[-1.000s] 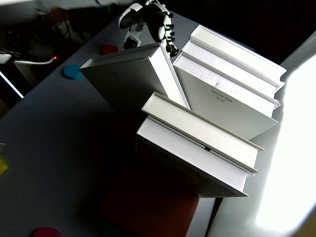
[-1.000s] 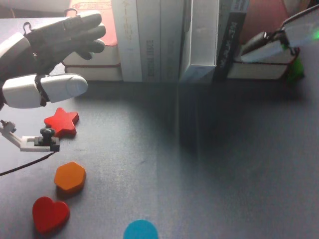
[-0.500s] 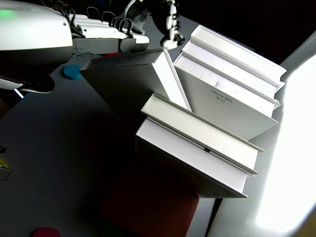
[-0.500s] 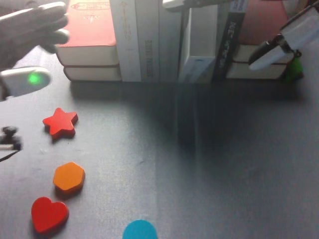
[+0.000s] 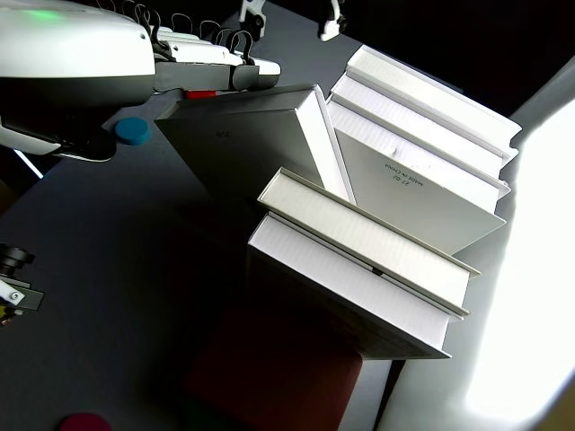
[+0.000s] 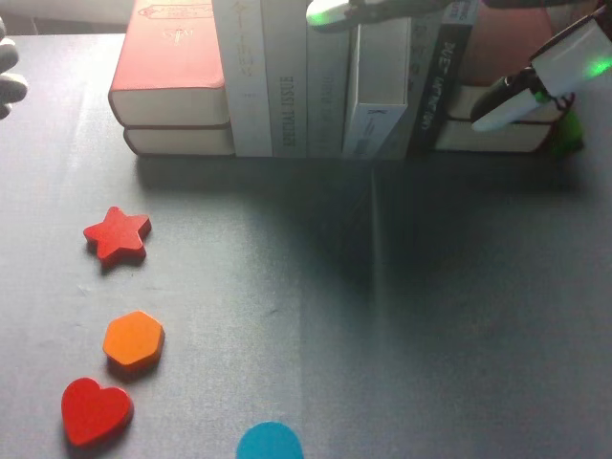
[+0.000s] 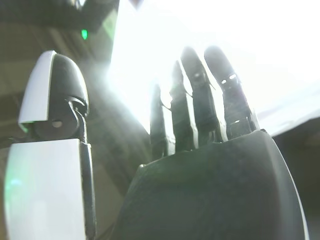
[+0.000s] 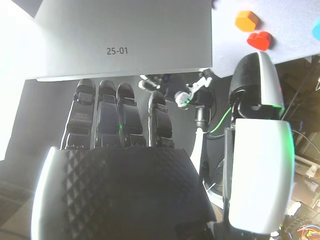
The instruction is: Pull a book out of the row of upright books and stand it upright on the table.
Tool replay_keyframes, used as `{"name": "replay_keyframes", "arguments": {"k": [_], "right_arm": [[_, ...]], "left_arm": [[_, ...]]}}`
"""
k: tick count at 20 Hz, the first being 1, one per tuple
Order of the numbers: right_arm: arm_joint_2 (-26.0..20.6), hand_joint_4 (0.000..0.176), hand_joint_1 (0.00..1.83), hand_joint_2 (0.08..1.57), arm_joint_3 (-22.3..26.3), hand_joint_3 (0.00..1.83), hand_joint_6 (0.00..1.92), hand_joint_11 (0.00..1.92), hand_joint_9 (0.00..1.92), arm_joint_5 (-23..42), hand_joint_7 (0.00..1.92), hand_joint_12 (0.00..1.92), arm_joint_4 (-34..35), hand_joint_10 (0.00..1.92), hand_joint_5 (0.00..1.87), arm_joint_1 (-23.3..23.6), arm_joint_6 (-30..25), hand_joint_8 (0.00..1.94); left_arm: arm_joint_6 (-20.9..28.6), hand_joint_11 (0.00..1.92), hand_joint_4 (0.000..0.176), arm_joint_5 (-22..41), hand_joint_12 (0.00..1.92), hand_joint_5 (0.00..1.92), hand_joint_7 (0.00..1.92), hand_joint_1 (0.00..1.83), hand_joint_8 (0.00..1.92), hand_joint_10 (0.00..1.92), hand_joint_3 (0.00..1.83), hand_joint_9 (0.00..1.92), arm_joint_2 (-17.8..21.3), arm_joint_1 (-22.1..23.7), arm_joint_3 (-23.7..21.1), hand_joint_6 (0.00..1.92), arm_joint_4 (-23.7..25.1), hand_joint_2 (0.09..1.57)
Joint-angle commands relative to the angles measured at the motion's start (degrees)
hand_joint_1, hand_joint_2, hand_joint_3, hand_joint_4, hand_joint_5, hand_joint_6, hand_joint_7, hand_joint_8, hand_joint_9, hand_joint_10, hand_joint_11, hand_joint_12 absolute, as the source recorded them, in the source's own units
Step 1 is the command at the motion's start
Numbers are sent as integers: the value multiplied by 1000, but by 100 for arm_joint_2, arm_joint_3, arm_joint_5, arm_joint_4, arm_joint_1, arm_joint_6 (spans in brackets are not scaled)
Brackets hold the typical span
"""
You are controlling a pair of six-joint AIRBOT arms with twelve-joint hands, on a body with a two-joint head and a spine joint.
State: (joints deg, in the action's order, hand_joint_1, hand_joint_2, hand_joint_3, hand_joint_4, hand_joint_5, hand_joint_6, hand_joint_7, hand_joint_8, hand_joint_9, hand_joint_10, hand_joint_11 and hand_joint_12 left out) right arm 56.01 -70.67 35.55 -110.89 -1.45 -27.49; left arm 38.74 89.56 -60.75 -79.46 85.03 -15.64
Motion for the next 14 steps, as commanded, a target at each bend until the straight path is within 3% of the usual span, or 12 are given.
{"name": "replay_keyframes", "arguments": {"k": [1,4,5,7,9,10,11,12,14], "right_arm": [[-1,176,703,971,33,15,0,0,0,-94,0,0,263,0,0,121,-35,0],[19,176,709,971,29,14,0,0,0,-75,0,0,177,0,0,166,-35,0],[67,176,799,968,-3,11,0,0,0,-75,0,0,151,0,0,166,-35,0],[124,176,882,971,-54,8,0,0,0,-76,0,0,132,0,0,171,-35,0],[177,176,852,975,-110,9,0,0,0,-79,0,0,87,0,0,176,-35,0],[193,167,851,977,-120,9,0,0,0,-89,0,0,49,0,0,176,-35,0],[233,172,834,983,-151,11,0,0,0,-137,0,0,-35,0,0,176,-35,0],[262,161,827,976,-178,7,0,0,0,-159,0,0,-70,0,0,176,-35,0],[352,174,869,965,-279,1,0,0,0,-175,0,0,-149,0,0,172,-35,0]], "left_arm": [[61,0,62,760,1464,439,462,1042,4,636,1,362,0,25,7,4,-321,1042],[61,0,62,773,1467,440,461,1046,4,635,0,361,-10,30,3,4,-295,1040],[61,0,52,794,1467,430,455,1053,1,629,4,341,-7,30,-6,0,-295,1049],[61,0,63,799,1476,465,467,1065,4,651,0,343,-11,31,-9,12,-295,1023],[61,0,71,796,1493,492,494,1072,12,696,0,332,-11,31,-14,17,-295,1022],[61,0,74,798,1475,495,508,1087,15,700,0,333,-13,31,-16,16,-295,1024],[61,0,60,804,1478,477,504,1073,12,702,5,325,-17,31,-16,8,-294,1036],[61,0,60,808,1499,482,494,1070,7,746,3,303,-17,31,-16,8,-292,1037],[61,0,59,818,1524,491,483,1068,2,767,1,306,-21,31,-17,10,-292,1036]]}}
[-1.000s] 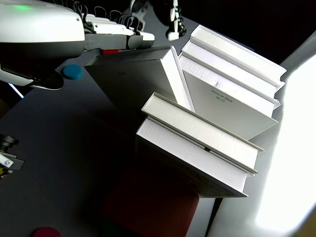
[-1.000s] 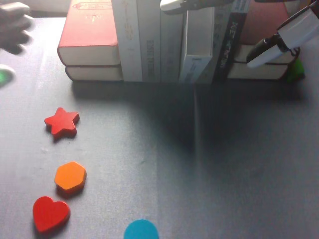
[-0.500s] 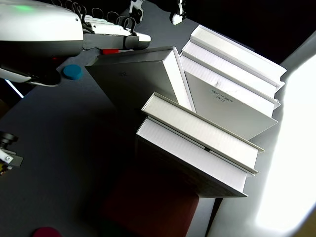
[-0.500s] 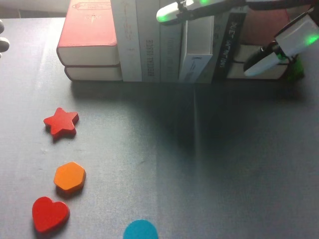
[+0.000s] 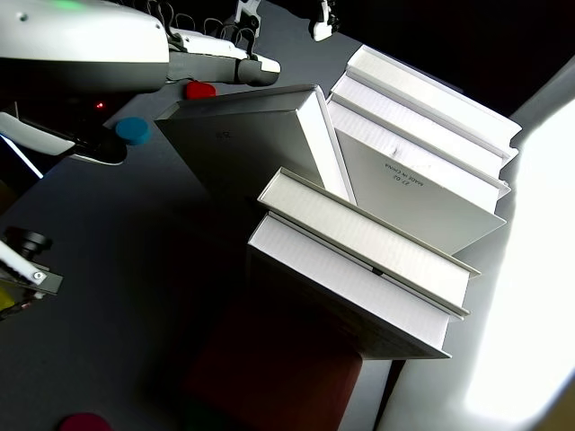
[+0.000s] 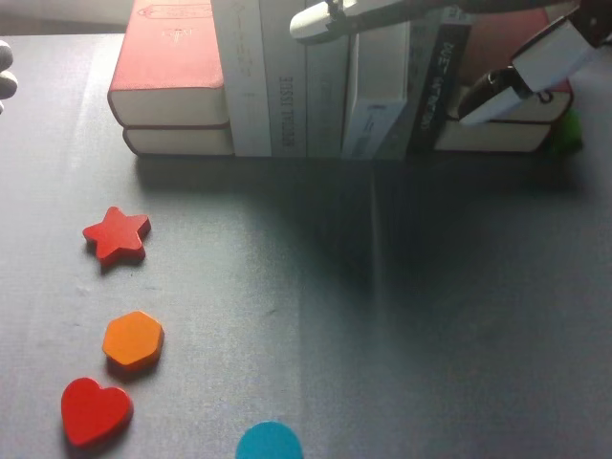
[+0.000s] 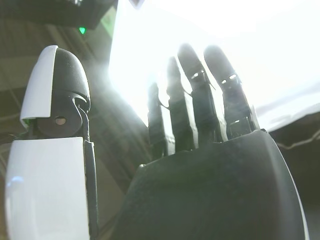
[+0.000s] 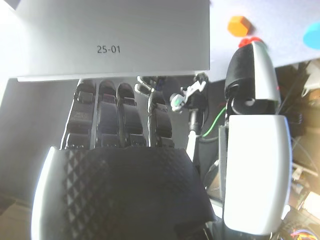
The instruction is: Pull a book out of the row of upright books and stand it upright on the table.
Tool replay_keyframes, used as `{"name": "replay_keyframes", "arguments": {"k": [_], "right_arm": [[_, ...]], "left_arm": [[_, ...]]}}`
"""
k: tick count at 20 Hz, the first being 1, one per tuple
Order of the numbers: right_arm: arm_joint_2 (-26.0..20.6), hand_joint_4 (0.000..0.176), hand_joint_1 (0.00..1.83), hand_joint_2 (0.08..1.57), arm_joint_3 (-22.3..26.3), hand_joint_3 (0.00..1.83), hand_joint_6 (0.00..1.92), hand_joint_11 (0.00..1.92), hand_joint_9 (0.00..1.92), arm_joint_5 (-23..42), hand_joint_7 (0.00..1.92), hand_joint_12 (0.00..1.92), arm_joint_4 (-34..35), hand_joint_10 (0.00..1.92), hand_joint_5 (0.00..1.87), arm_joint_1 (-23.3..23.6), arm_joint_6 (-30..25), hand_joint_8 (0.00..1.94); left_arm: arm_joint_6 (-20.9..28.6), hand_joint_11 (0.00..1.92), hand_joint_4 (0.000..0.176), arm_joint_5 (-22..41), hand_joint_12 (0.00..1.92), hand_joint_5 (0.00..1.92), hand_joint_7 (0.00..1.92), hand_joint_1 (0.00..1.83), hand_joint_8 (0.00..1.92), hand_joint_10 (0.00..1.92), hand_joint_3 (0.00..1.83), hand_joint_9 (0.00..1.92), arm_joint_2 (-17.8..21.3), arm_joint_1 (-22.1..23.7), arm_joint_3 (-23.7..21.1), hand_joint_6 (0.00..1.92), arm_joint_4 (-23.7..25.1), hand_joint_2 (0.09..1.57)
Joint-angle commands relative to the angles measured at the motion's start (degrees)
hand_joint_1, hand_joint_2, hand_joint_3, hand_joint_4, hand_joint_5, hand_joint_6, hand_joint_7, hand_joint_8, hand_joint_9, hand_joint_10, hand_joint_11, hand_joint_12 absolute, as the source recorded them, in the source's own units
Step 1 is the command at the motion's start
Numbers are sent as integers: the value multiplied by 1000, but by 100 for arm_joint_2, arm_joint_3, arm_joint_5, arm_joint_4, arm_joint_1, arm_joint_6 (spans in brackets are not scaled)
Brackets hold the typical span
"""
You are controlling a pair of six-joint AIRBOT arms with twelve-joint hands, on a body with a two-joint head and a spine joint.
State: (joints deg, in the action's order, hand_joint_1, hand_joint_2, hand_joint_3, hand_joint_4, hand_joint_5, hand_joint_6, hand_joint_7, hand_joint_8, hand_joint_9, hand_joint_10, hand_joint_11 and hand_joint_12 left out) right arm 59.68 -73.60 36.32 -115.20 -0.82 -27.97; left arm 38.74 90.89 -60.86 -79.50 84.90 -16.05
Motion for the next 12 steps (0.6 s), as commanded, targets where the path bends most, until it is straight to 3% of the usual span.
{"name": "replay_keyframes", "arguments": {"k": [1,3,5,7,9,11,12], "right_arm": [[49,176,945,961,-47,0,0,0,0,-304,0,0,160,0,0,89,-39,0],[179,176,916,945,-200,0,0,0,0,-383,0,0,-110,0,0,38,-239,0],[288,176,828,955,-343,0,0,0,0,-405,0,0,-394,0,0,8,-443,0],[396,176,898,939,-441,0,0,0,0,-428,0,0,-485,0,0,-70,-509,0],[429,176,901,947,-431,0,0,0,0,-424,0,0,-487,0,0,-90,-519,0],[469,176,1046,922,-410,0,14,0,0,-379,0,0,-507,0,37,-107,-519,0],[493,176,1113,932,-412,5,2,0,0,-328,0,301,-507,0,80,-133,-528,0]], "left_arm": [[61,0,53,695,1541,481,480,1068,1,774,0,311,-10,36,-5,6,-250,1034],[61,18,51,703,1554,478,461,1074,0,782,0,312,-19,37,-5,4,-250,1029],[61,14,70,703,1554,496,467,1076,3,811,0,310,-24,37,-7,9,-244,1000],[61,37,54,714,1522,488,462,1097,2,810,0,313,-28,40,-11,5,-244,989],[61,26,60,720,1531,475,451,1065,0,811,0,310,-34,40,-12,0,-243,987],[61,43,34,740,1510,463,446,1067,0,804,0,313,-30,40,-23,0,-243,986],[61,78,37,742,1476,470,451,1068,2,776,0,330,-31,40,-23,3,-243,983]]}}
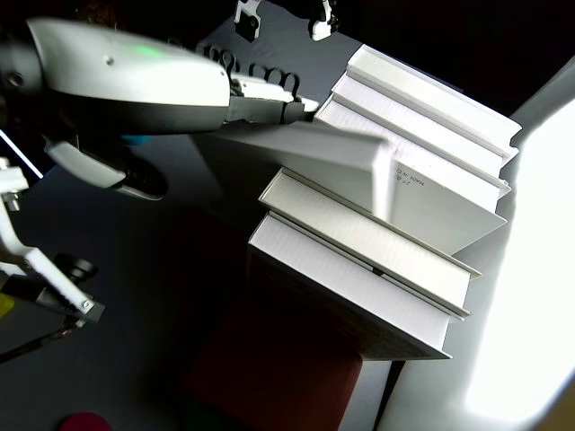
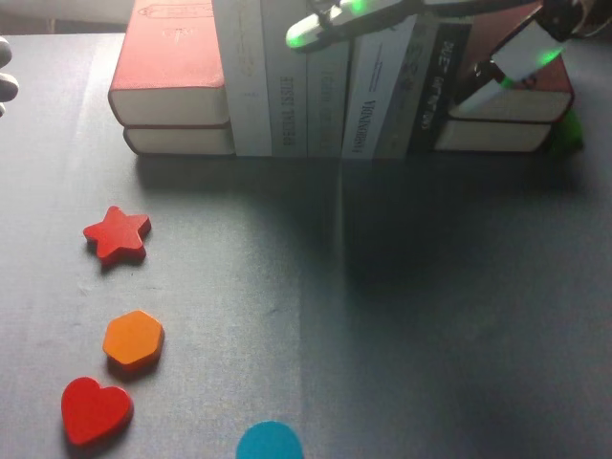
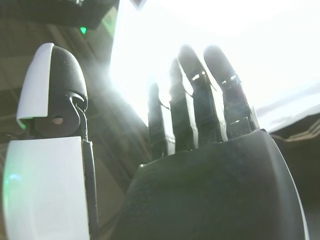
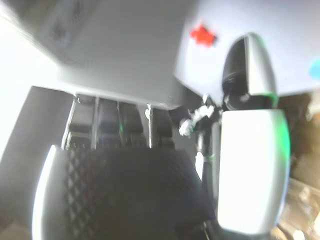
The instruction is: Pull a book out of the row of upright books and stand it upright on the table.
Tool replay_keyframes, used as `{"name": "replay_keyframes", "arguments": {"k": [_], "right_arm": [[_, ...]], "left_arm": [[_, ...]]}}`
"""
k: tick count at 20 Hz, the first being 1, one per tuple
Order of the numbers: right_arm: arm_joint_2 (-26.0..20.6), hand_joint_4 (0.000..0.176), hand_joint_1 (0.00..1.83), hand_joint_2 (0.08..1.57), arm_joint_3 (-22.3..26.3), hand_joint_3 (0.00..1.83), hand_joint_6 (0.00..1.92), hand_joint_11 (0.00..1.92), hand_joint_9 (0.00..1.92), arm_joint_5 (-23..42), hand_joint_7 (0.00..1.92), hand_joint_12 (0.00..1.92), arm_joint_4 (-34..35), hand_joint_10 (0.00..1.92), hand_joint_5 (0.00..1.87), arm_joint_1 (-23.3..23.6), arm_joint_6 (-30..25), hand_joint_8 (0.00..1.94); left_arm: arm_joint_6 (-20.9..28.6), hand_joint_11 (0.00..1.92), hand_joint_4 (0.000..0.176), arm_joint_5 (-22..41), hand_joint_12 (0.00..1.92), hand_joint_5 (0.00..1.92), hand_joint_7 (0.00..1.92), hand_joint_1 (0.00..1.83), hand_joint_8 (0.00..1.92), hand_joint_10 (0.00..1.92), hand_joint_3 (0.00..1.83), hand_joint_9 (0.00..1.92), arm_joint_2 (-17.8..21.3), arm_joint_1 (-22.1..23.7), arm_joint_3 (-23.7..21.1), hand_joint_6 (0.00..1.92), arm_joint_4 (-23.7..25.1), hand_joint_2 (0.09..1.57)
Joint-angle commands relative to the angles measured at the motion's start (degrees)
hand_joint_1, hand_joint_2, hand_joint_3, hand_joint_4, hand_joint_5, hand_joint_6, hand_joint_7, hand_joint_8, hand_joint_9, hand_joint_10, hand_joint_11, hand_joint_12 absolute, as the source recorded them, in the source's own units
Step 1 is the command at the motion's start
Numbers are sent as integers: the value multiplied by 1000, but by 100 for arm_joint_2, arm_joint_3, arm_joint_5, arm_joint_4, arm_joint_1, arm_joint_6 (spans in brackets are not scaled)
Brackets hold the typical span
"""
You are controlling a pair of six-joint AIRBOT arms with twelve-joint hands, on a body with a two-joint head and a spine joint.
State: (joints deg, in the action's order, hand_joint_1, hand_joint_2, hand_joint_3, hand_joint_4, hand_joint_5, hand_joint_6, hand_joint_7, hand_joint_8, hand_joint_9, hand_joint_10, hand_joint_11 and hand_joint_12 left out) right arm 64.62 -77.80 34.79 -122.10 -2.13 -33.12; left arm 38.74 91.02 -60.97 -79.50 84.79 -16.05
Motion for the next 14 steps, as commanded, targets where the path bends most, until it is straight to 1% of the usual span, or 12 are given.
{"name": "replay_keyframes", "arguments": {"k": [1,2,3,4,5,8,9,10,11,12,13,14], "right_arm": [[16,176,1043,1071,14,9,28,0,150,-124,118,941,184,45,246,-6,-45,11],[39,70,1157,1104,14,2,73,0,426,-75,505,1218,184,411,536,-6,-86,127],[58,0,1314,1159,11,2,1016,253,762,-34,763,1502,185,1143,737,-6,-112,896],[63,0,1362,1131,8,0,1044,498,906,-13,928,1578,233,1247,877,-6,-128,899],[65,0,1375,1116,-4,0,969,777,982,55,930,1527,343,1248,926,-6,-128,945],[61,0,1376,1108,-3,0,935,825,999,159,934,1531,535,1241,960,-5,-128,929],[58,0,1377,1108,0,0,889,771,1004,209,928,1587,600,1258,962,-5,-128,965],[53,0,1371,1124,8,4,987,701,969,262,882,1617,676,1290,929,-5,-128,1003],[37,0,1367,1106,30,0,908,785,1016,294,937,1661,753,1241,976,-5,-125,954],[14,0,1244,1117,70,2,955,785,1030,316,961,1652,842,1184,980,-4,-64,1051],[-9,20,1217,1125,111,2,970,795,1031,322,949,1615,902,1137,982,-3,2,1088],[-34,7,1216,1124,145,1,922,844,1045,322,949,1670,941,1232,994,1,41,1130]], "left_arm": [[61,83,39,729,1454,468,450,1057,1,729,0,356,-23,40,-14,2,-243,991],[61,87,41,734,1453,471,450,1060,1,718,1,362,-29,40,-17,3,-243,994],[61,70,45,739,1470,464,453,1059,2,716,0,367,-34,40,-17,1,-243,993],[61,58,56,744,1474,477,458,1066,4,714,0,369,-37,40,-21,6,-243,989],[61,68,63,747,1481,482,459,1036,4,717,0,376,-41,40,-23,8,-238,986],[61,79,68,749,1523,493,457,991,3,752,1,377,-61,40,-32,12,-230,996],[61,75,78,748,1542,489,448,985,0,752,1,377,-66,40,-32,10,-229,998],[61,66,80,746,1560,488,440,983,0,751,4,372,-69,40,-32,9,-218,1008],[61,57,88,746,1562,493,442,990,2,751,2,374,-73,40,-32,11,-207,1005],[61,57,84,747,1566,490,442,995,1,750,2,373,-75,40,-36,9,-203,1005],[61,79,85,749,1585,505,462,1005,10,759,0,391,-81,40,-37,16,-203,995],[61,70,91,749,1606,510,469,1005,11,758,0,397,-88,40,-39,18,-200,987]]}}
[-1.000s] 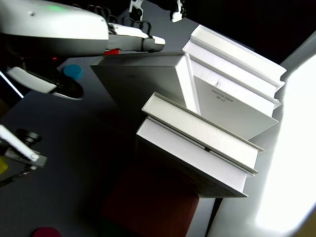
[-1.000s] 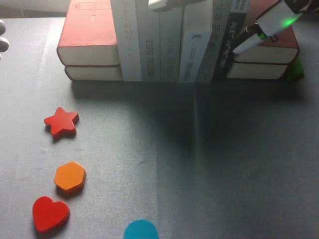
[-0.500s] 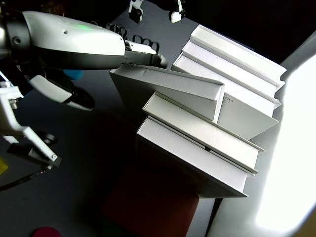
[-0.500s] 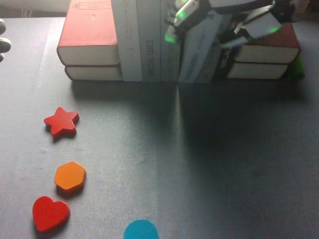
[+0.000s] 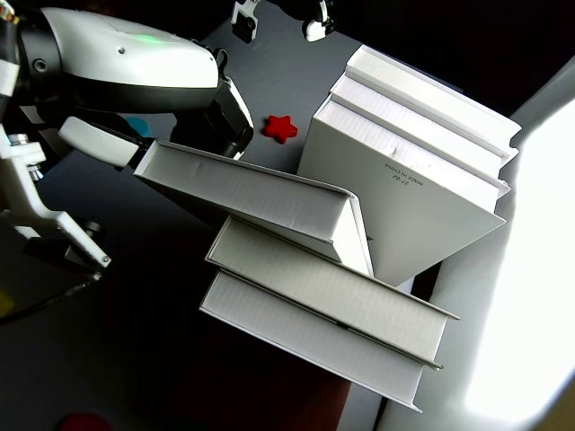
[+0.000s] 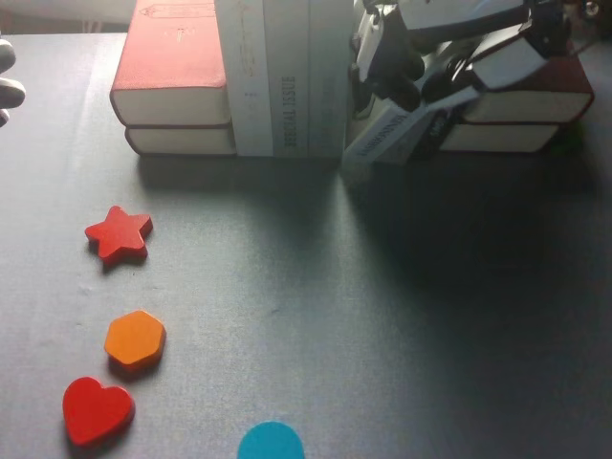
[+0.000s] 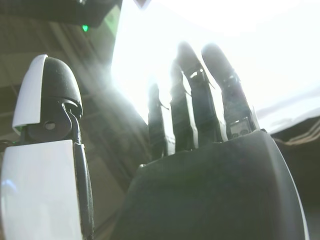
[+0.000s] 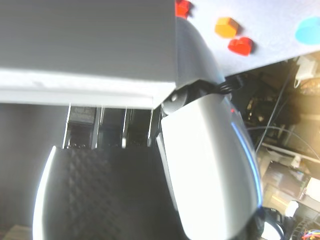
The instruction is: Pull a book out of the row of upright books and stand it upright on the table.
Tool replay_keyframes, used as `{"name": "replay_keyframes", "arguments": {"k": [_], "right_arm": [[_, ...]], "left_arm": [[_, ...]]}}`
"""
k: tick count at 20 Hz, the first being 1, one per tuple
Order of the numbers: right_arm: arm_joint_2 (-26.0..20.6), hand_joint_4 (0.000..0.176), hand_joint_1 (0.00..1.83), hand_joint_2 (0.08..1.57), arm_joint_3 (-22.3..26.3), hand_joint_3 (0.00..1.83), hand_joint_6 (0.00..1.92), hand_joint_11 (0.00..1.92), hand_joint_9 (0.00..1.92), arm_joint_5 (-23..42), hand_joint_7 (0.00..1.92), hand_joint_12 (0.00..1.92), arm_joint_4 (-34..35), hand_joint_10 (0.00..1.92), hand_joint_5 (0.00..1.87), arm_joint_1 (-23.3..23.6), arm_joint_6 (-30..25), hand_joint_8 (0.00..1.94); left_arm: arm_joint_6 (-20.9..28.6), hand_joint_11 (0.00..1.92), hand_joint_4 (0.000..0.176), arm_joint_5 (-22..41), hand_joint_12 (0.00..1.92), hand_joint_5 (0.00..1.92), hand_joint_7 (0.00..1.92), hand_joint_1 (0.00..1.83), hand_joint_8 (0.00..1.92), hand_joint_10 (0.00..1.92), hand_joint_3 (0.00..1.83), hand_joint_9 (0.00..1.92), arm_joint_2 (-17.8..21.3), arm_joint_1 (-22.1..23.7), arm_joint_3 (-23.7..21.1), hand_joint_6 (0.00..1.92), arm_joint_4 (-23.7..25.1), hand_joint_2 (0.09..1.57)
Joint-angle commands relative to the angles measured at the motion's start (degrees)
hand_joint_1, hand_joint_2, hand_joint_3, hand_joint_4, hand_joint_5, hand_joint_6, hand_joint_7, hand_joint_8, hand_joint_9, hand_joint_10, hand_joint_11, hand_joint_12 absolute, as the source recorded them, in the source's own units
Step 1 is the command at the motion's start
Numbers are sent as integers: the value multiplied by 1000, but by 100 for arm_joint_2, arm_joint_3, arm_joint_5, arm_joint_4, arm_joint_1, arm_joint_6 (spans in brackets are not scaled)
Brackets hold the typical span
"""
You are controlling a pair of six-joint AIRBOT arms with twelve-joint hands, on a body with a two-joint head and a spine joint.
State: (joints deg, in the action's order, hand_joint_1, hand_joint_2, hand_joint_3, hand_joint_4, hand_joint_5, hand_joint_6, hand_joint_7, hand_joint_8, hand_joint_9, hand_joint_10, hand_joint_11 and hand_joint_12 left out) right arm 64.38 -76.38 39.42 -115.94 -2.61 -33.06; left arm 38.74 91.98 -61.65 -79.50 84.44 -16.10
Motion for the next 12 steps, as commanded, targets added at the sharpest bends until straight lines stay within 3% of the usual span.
{"name": "replay_keyframes", "arguments": {"k": [1,3,5,6,7,9,10,12], "right_arm": [[-44,6,1207,1139,31,4,953,874,1024,-105,896,1657,390,1240,984,50,37,1192],[-142,0,1225,1164,91,4,1016,1034,1120,77,942,1701,537,1392,858,49,31,1276],[-319,0,1186,1185,312,4,1199,909,1062,194,897,1567,598,1173,814,49,31,1212],[-382,0,1324,1173,402,3,1138,860,965,246,826,1523,642,1319,779,49,31,1178],[-480,0,1351,1178,517,2,1135,784,911,345,817,1556,762,1388,760,49,51,1188],[-617,0,1387,1094,675,0,881,863,1021,462,1061,1294,913,1150,889,49,113,871],[-692,0,1380,1096,783,0,1192,678,962,532,1113,1272,955,1102,875,49,129,666],[-745,0,1375,1100,852,3,1131,658,930,578,1057,1316,959,1152,924,49,134,755]], "left_arm": [[61,61,105,654,1612,514,482,1003,15,763,0,407,-25,40,-8,20,-188,978],[61,71,107,662,1621,526,486,1020,15,770,0,411,-34,40,-15,25,-186,956],[61,79,102,655,1621,529,478,1001,10,776,0,409,-46,40,-20,27,-178,965],[61,76,101,659,1621,524,482,1001,11,776,0,408,-49,39,-27,25,-178,967],[61,90,98,670,1626,538,495,1017,16,781,0,420,-51,37,-37,31,-178,951],[61,108,92,678,1630,516,484,1009,10,784,0,422,-54,36,-48,21,-178,943],[61,73,86,686,1629,523,480,1008,7,802,0,404,-59,34,-52,23,-178,947],[61,62,91,688,1626,525,481,1003,7,803,0,401,-66,31,-55,23,-178,951]]}}
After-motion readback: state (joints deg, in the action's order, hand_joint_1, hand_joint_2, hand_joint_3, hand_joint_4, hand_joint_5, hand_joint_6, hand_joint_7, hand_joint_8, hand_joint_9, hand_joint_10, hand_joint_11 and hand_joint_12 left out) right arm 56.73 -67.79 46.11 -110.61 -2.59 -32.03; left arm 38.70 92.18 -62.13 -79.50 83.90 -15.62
